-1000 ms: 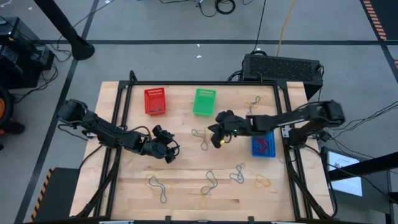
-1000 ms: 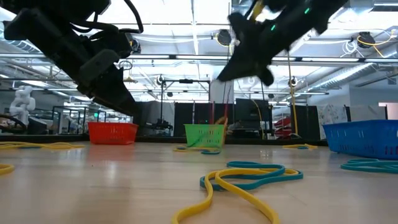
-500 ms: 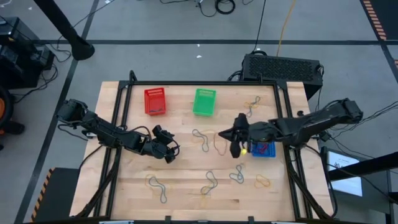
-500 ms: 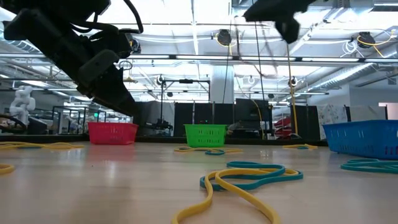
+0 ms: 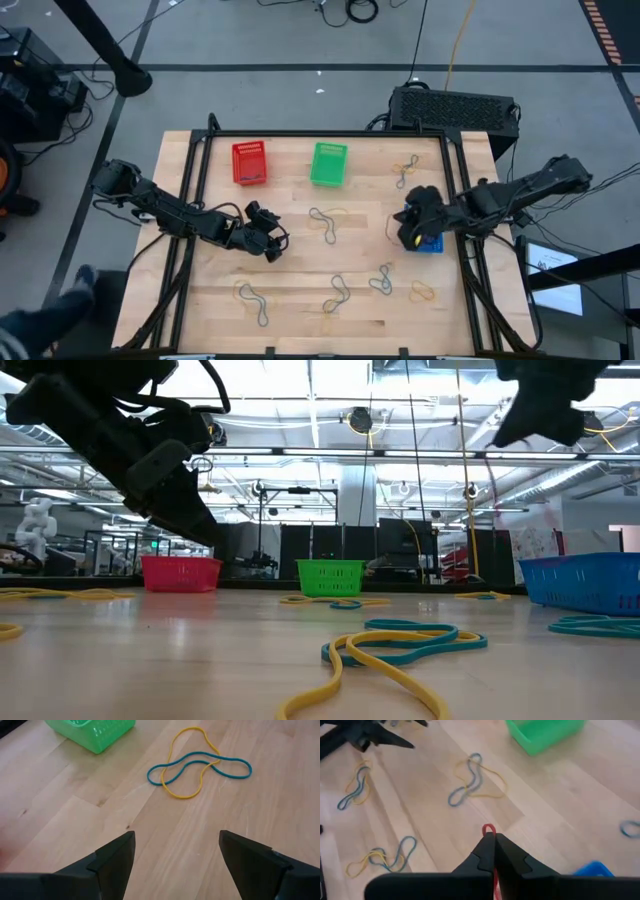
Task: Sort rubber bands into baskets
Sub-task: Put the red rubber band into the blue bin
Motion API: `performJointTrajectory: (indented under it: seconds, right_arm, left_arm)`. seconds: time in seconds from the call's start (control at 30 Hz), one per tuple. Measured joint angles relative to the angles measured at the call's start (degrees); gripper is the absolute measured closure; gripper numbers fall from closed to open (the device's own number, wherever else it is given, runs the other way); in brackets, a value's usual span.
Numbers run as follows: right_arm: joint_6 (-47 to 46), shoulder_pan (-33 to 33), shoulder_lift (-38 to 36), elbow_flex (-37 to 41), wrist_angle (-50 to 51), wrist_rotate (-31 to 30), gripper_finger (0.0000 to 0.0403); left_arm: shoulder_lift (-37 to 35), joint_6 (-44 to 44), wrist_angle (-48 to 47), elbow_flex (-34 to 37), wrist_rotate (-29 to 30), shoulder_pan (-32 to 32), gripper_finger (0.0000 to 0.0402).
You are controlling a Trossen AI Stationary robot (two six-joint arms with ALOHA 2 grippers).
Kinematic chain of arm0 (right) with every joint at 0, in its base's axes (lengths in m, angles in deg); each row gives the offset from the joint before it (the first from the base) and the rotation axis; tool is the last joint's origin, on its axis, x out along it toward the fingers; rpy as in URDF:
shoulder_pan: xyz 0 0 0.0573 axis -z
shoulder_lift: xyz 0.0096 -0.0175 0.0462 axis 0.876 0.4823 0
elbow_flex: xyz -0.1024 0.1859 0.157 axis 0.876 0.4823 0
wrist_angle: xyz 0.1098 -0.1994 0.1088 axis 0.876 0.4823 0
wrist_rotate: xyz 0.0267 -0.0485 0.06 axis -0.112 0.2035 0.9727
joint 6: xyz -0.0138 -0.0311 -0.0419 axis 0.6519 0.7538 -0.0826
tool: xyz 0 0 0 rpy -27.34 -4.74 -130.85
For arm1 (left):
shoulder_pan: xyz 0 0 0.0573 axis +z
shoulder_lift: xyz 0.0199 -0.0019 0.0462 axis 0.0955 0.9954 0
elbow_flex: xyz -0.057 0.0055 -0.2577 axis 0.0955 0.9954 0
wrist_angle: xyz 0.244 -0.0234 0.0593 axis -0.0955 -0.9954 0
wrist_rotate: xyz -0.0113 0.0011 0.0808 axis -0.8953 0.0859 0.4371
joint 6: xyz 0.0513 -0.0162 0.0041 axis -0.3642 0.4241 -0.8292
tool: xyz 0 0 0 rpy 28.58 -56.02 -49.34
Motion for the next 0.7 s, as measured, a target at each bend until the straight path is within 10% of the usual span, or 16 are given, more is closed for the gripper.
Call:
performJointTrajectory:
  seconds: [0.7]
  right_arm:
    - [-12.21,-0.81,-11.54,0.0,33.19,5.14,0.0402]
  left_arm:
    - [-3.34,-2.78,-0.37,0.0,-1.64,0.03,0.0107]
